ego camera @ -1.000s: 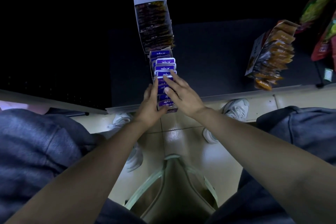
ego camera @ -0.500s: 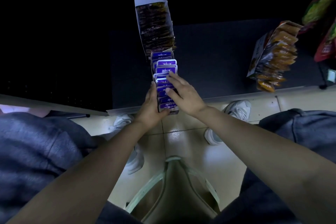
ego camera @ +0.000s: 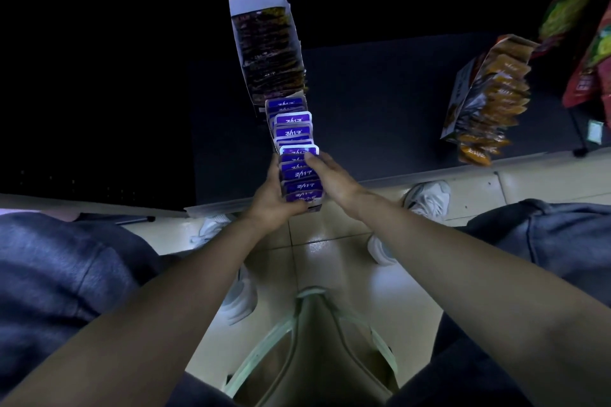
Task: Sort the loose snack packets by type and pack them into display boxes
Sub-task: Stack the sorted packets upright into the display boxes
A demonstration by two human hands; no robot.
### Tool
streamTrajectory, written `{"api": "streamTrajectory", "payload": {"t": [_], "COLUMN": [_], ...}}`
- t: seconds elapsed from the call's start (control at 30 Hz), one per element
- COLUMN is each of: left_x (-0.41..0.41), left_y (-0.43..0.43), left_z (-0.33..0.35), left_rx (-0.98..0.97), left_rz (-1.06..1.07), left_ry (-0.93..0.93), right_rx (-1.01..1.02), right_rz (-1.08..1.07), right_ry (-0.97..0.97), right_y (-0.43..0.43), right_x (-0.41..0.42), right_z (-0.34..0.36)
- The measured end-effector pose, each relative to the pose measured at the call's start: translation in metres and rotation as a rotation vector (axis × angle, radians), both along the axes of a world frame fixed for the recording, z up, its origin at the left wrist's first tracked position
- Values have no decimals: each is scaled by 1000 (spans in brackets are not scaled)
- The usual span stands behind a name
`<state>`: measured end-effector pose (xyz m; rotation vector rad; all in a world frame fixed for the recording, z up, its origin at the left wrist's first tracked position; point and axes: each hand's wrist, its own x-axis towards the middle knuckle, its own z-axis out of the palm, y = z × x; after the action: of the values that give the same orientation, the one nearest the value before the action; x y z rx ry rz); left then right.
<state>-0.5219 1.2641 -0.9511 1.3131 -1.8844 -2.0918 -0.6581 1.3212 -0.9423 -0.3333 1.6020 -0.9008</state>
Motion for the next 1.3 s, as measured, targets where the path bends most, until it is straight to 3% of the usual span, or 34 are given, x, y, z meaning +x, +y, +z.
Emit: {"api": "streamTrajectory", "payload": {"t": [0.4,0.83,0.93,1.1,1.3], "left_x": [-96,-129,-127,-121,-113], "left_y": [18,-15,-14,-16,-18], "left_z": [3,-30,-28,-17,-18], "left_rx": [-37,-154,-192,-320,-444], "left_rz": [-112,-307,-308,-319,-392], "left_ry": [84,19,21,-37,-84], "right_rx": [-47,-210,-251,-254,-291], "right_rz": [-211,-160,-65,-150,147], "right_ry": [42,36,190,437,665], "right_y": [34,20,22,32,41], "right_x": [-85,-116,-124,-139,-132], "right_z": [4,-31,-33,-29,-33]}}
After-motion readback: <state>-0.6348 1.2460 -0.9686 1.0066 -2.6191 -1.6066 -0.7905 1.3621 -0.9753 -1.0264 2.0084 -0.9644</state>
